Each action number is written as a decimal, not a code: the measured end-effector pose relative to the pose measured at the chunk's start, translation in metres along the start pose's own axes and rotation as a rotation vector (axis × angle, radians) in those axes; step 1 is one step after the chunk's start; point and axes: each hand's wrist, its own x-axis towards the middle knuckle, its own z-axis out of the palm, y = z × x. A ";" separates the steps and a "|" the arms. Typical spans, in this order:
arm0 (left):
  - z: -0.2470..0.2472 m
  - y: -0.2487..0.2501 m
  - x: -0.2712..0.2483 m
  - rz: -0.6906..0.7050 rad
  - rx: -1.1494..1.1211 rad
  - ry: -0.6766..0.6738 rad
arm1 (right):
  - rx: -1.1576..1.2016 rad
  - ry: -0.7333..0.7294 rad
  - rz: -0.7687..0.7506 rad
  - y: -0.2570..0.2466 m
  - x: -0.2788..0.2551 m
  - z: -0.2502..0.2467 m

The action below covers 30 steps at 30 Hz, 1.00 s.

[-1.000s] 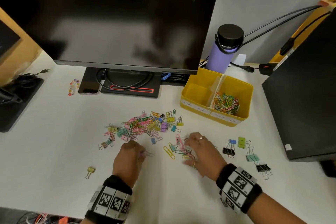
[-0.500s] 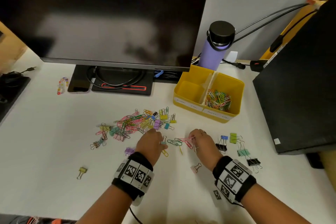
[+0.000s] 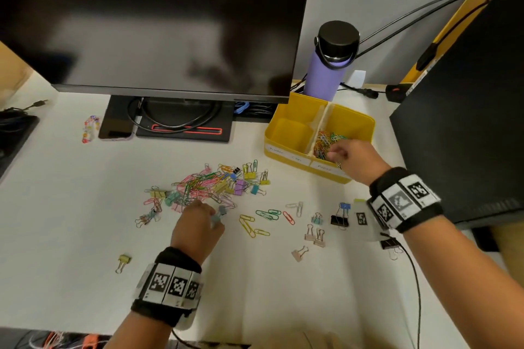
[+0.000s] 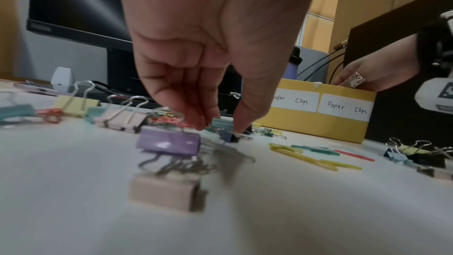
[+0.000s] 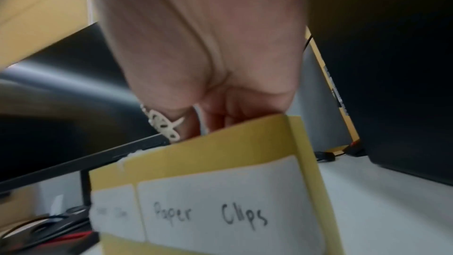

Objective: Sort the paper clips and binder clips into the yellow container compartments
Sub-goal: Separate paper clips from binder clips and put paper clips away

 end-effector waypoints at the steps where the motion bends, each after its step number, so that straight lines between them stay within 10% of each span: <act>1: -0.001 -0.004 -0.003 -0.013 0.040 -0.022 | -0.017 -0.046 -0.020 -0.001 -0.002 0.000; 6: -0.011 -0.014 -0.016 -0.059 0.169 -0.055 | 0.007 0.336 -0.353 -0.023 -0.037 0.016; 9: -0.015 -0.004 -0.006 -0.016 0.079 0.032 | 0.030 0.110 -0.482 -0.049 -0.048 0.052; 16: -0.005 0.016 -0.003 0.115 0.399 -0.225 | -0.042 -0.138 -0.475 -0.101 -0.010 0.131; 23: -0.016 0.010 -0.009 -0.006 0.343 -0.125 | -0.011 -0.233 -0.495 -0.098 -0.006 0.132; 30: -0.013 0.026 0.052 0.111 0.242 -0.084 | 0.150 0.078 -0.302 -0.044 -0.033 0.092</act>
